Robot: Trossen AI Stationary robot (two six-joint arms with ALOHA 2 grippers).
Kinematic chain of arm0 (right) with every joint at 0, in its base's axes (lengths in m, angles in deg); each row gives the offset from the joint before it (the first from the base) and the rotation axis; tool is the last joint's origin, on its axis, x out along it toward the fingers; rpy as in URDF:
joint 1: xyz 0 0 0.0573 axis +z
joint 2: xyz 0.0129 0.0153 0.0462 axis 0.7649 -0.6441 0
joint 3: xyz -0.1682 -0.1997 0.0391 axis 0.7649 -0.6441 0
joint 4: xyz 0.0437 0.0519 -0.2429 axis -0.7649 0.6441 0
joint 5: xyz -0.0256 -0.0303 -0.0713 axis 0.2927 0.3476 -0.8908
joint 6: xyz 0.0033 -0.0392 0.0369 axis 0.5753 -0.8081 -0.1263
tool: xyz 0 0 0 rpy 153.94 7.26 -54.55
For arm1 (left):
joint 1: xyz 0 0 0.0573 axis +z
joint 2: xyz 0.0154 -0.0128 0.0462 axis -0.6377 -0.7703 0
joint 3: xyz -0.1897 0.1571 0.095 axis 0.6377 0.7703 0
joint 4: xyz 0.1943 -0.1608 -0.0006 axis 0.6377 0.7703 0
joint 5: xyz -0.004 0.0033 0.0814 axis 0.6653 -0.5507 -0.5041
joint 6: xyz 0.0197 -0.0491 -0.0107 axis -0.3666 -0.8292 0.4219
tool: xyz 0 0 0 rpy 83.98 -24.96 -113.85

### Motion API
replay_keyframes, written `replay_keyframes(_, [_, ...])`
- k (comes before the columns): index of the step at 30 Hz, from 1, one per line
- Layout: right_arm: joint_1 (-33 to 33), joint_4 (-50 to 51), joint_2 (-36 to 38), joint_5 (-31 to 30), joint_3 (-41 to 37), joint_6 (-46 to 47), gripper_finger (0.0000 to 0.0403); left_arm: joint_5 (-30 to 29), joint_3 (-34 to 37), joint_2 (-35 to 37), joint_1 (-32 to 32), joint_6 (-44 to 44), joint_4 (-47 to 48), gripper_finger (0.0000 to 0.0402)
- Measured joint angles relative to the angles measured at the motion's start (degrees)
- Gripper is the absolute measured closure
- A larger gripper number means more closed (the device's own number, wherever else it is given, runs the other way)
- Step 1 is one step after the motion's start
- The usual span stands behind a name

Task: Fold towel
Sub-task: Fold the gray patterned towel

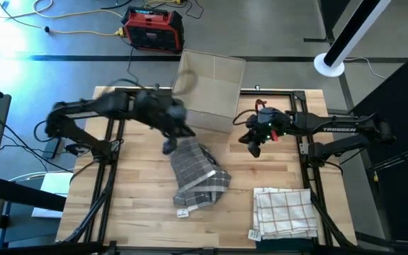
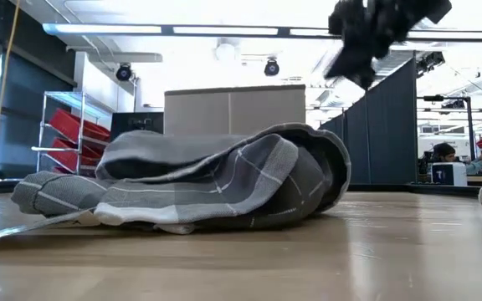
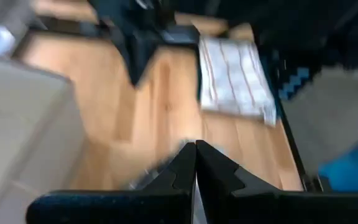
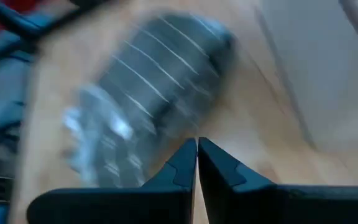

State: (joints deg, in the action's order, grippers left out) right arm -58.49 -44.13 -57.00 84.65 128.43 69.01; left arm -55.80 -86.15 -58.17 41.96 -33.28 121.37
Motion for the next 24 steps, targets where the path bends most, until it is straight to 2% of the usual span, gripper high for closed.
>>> replay_keyframes(5, [2.05, -6.46, 0.05, 0.89, 1.06, -4.57, 0.0401, -2.57, 0.07, 1.77, 1.05, -3.89, 1.71, 0.0401])
replay_keyframes(10, [2.76, -4.23, 0.00, -1.09, 1.06, -6.40, 0.0401, -2.77, 3.01, -0.79, -1.17, -6.79, -0.35, 0.0400])
replay_keyframes(16, [2.76, -0.82, -0.01, -1.77, 1.06, -6.32, 0.0401, -7.06, 6.25, -10.47, -5.70, -1.58, -5.19, 0.0374])
replay_keyframes(21, [2.76, -1.70, 0.65, -1.95, 1.06, -0.63, 0.0401, -7.00, 6.36, -20.56, -5.91, -0.79, -5.37, 0.0336])
replay_keyframes(24, [3.21, -0.59, 1.82, -1.92, 1.06, -0.38, 0.0401, -5.74, 6.36, -25.20, -6.77, -0.77, -5.38, 0.0314])
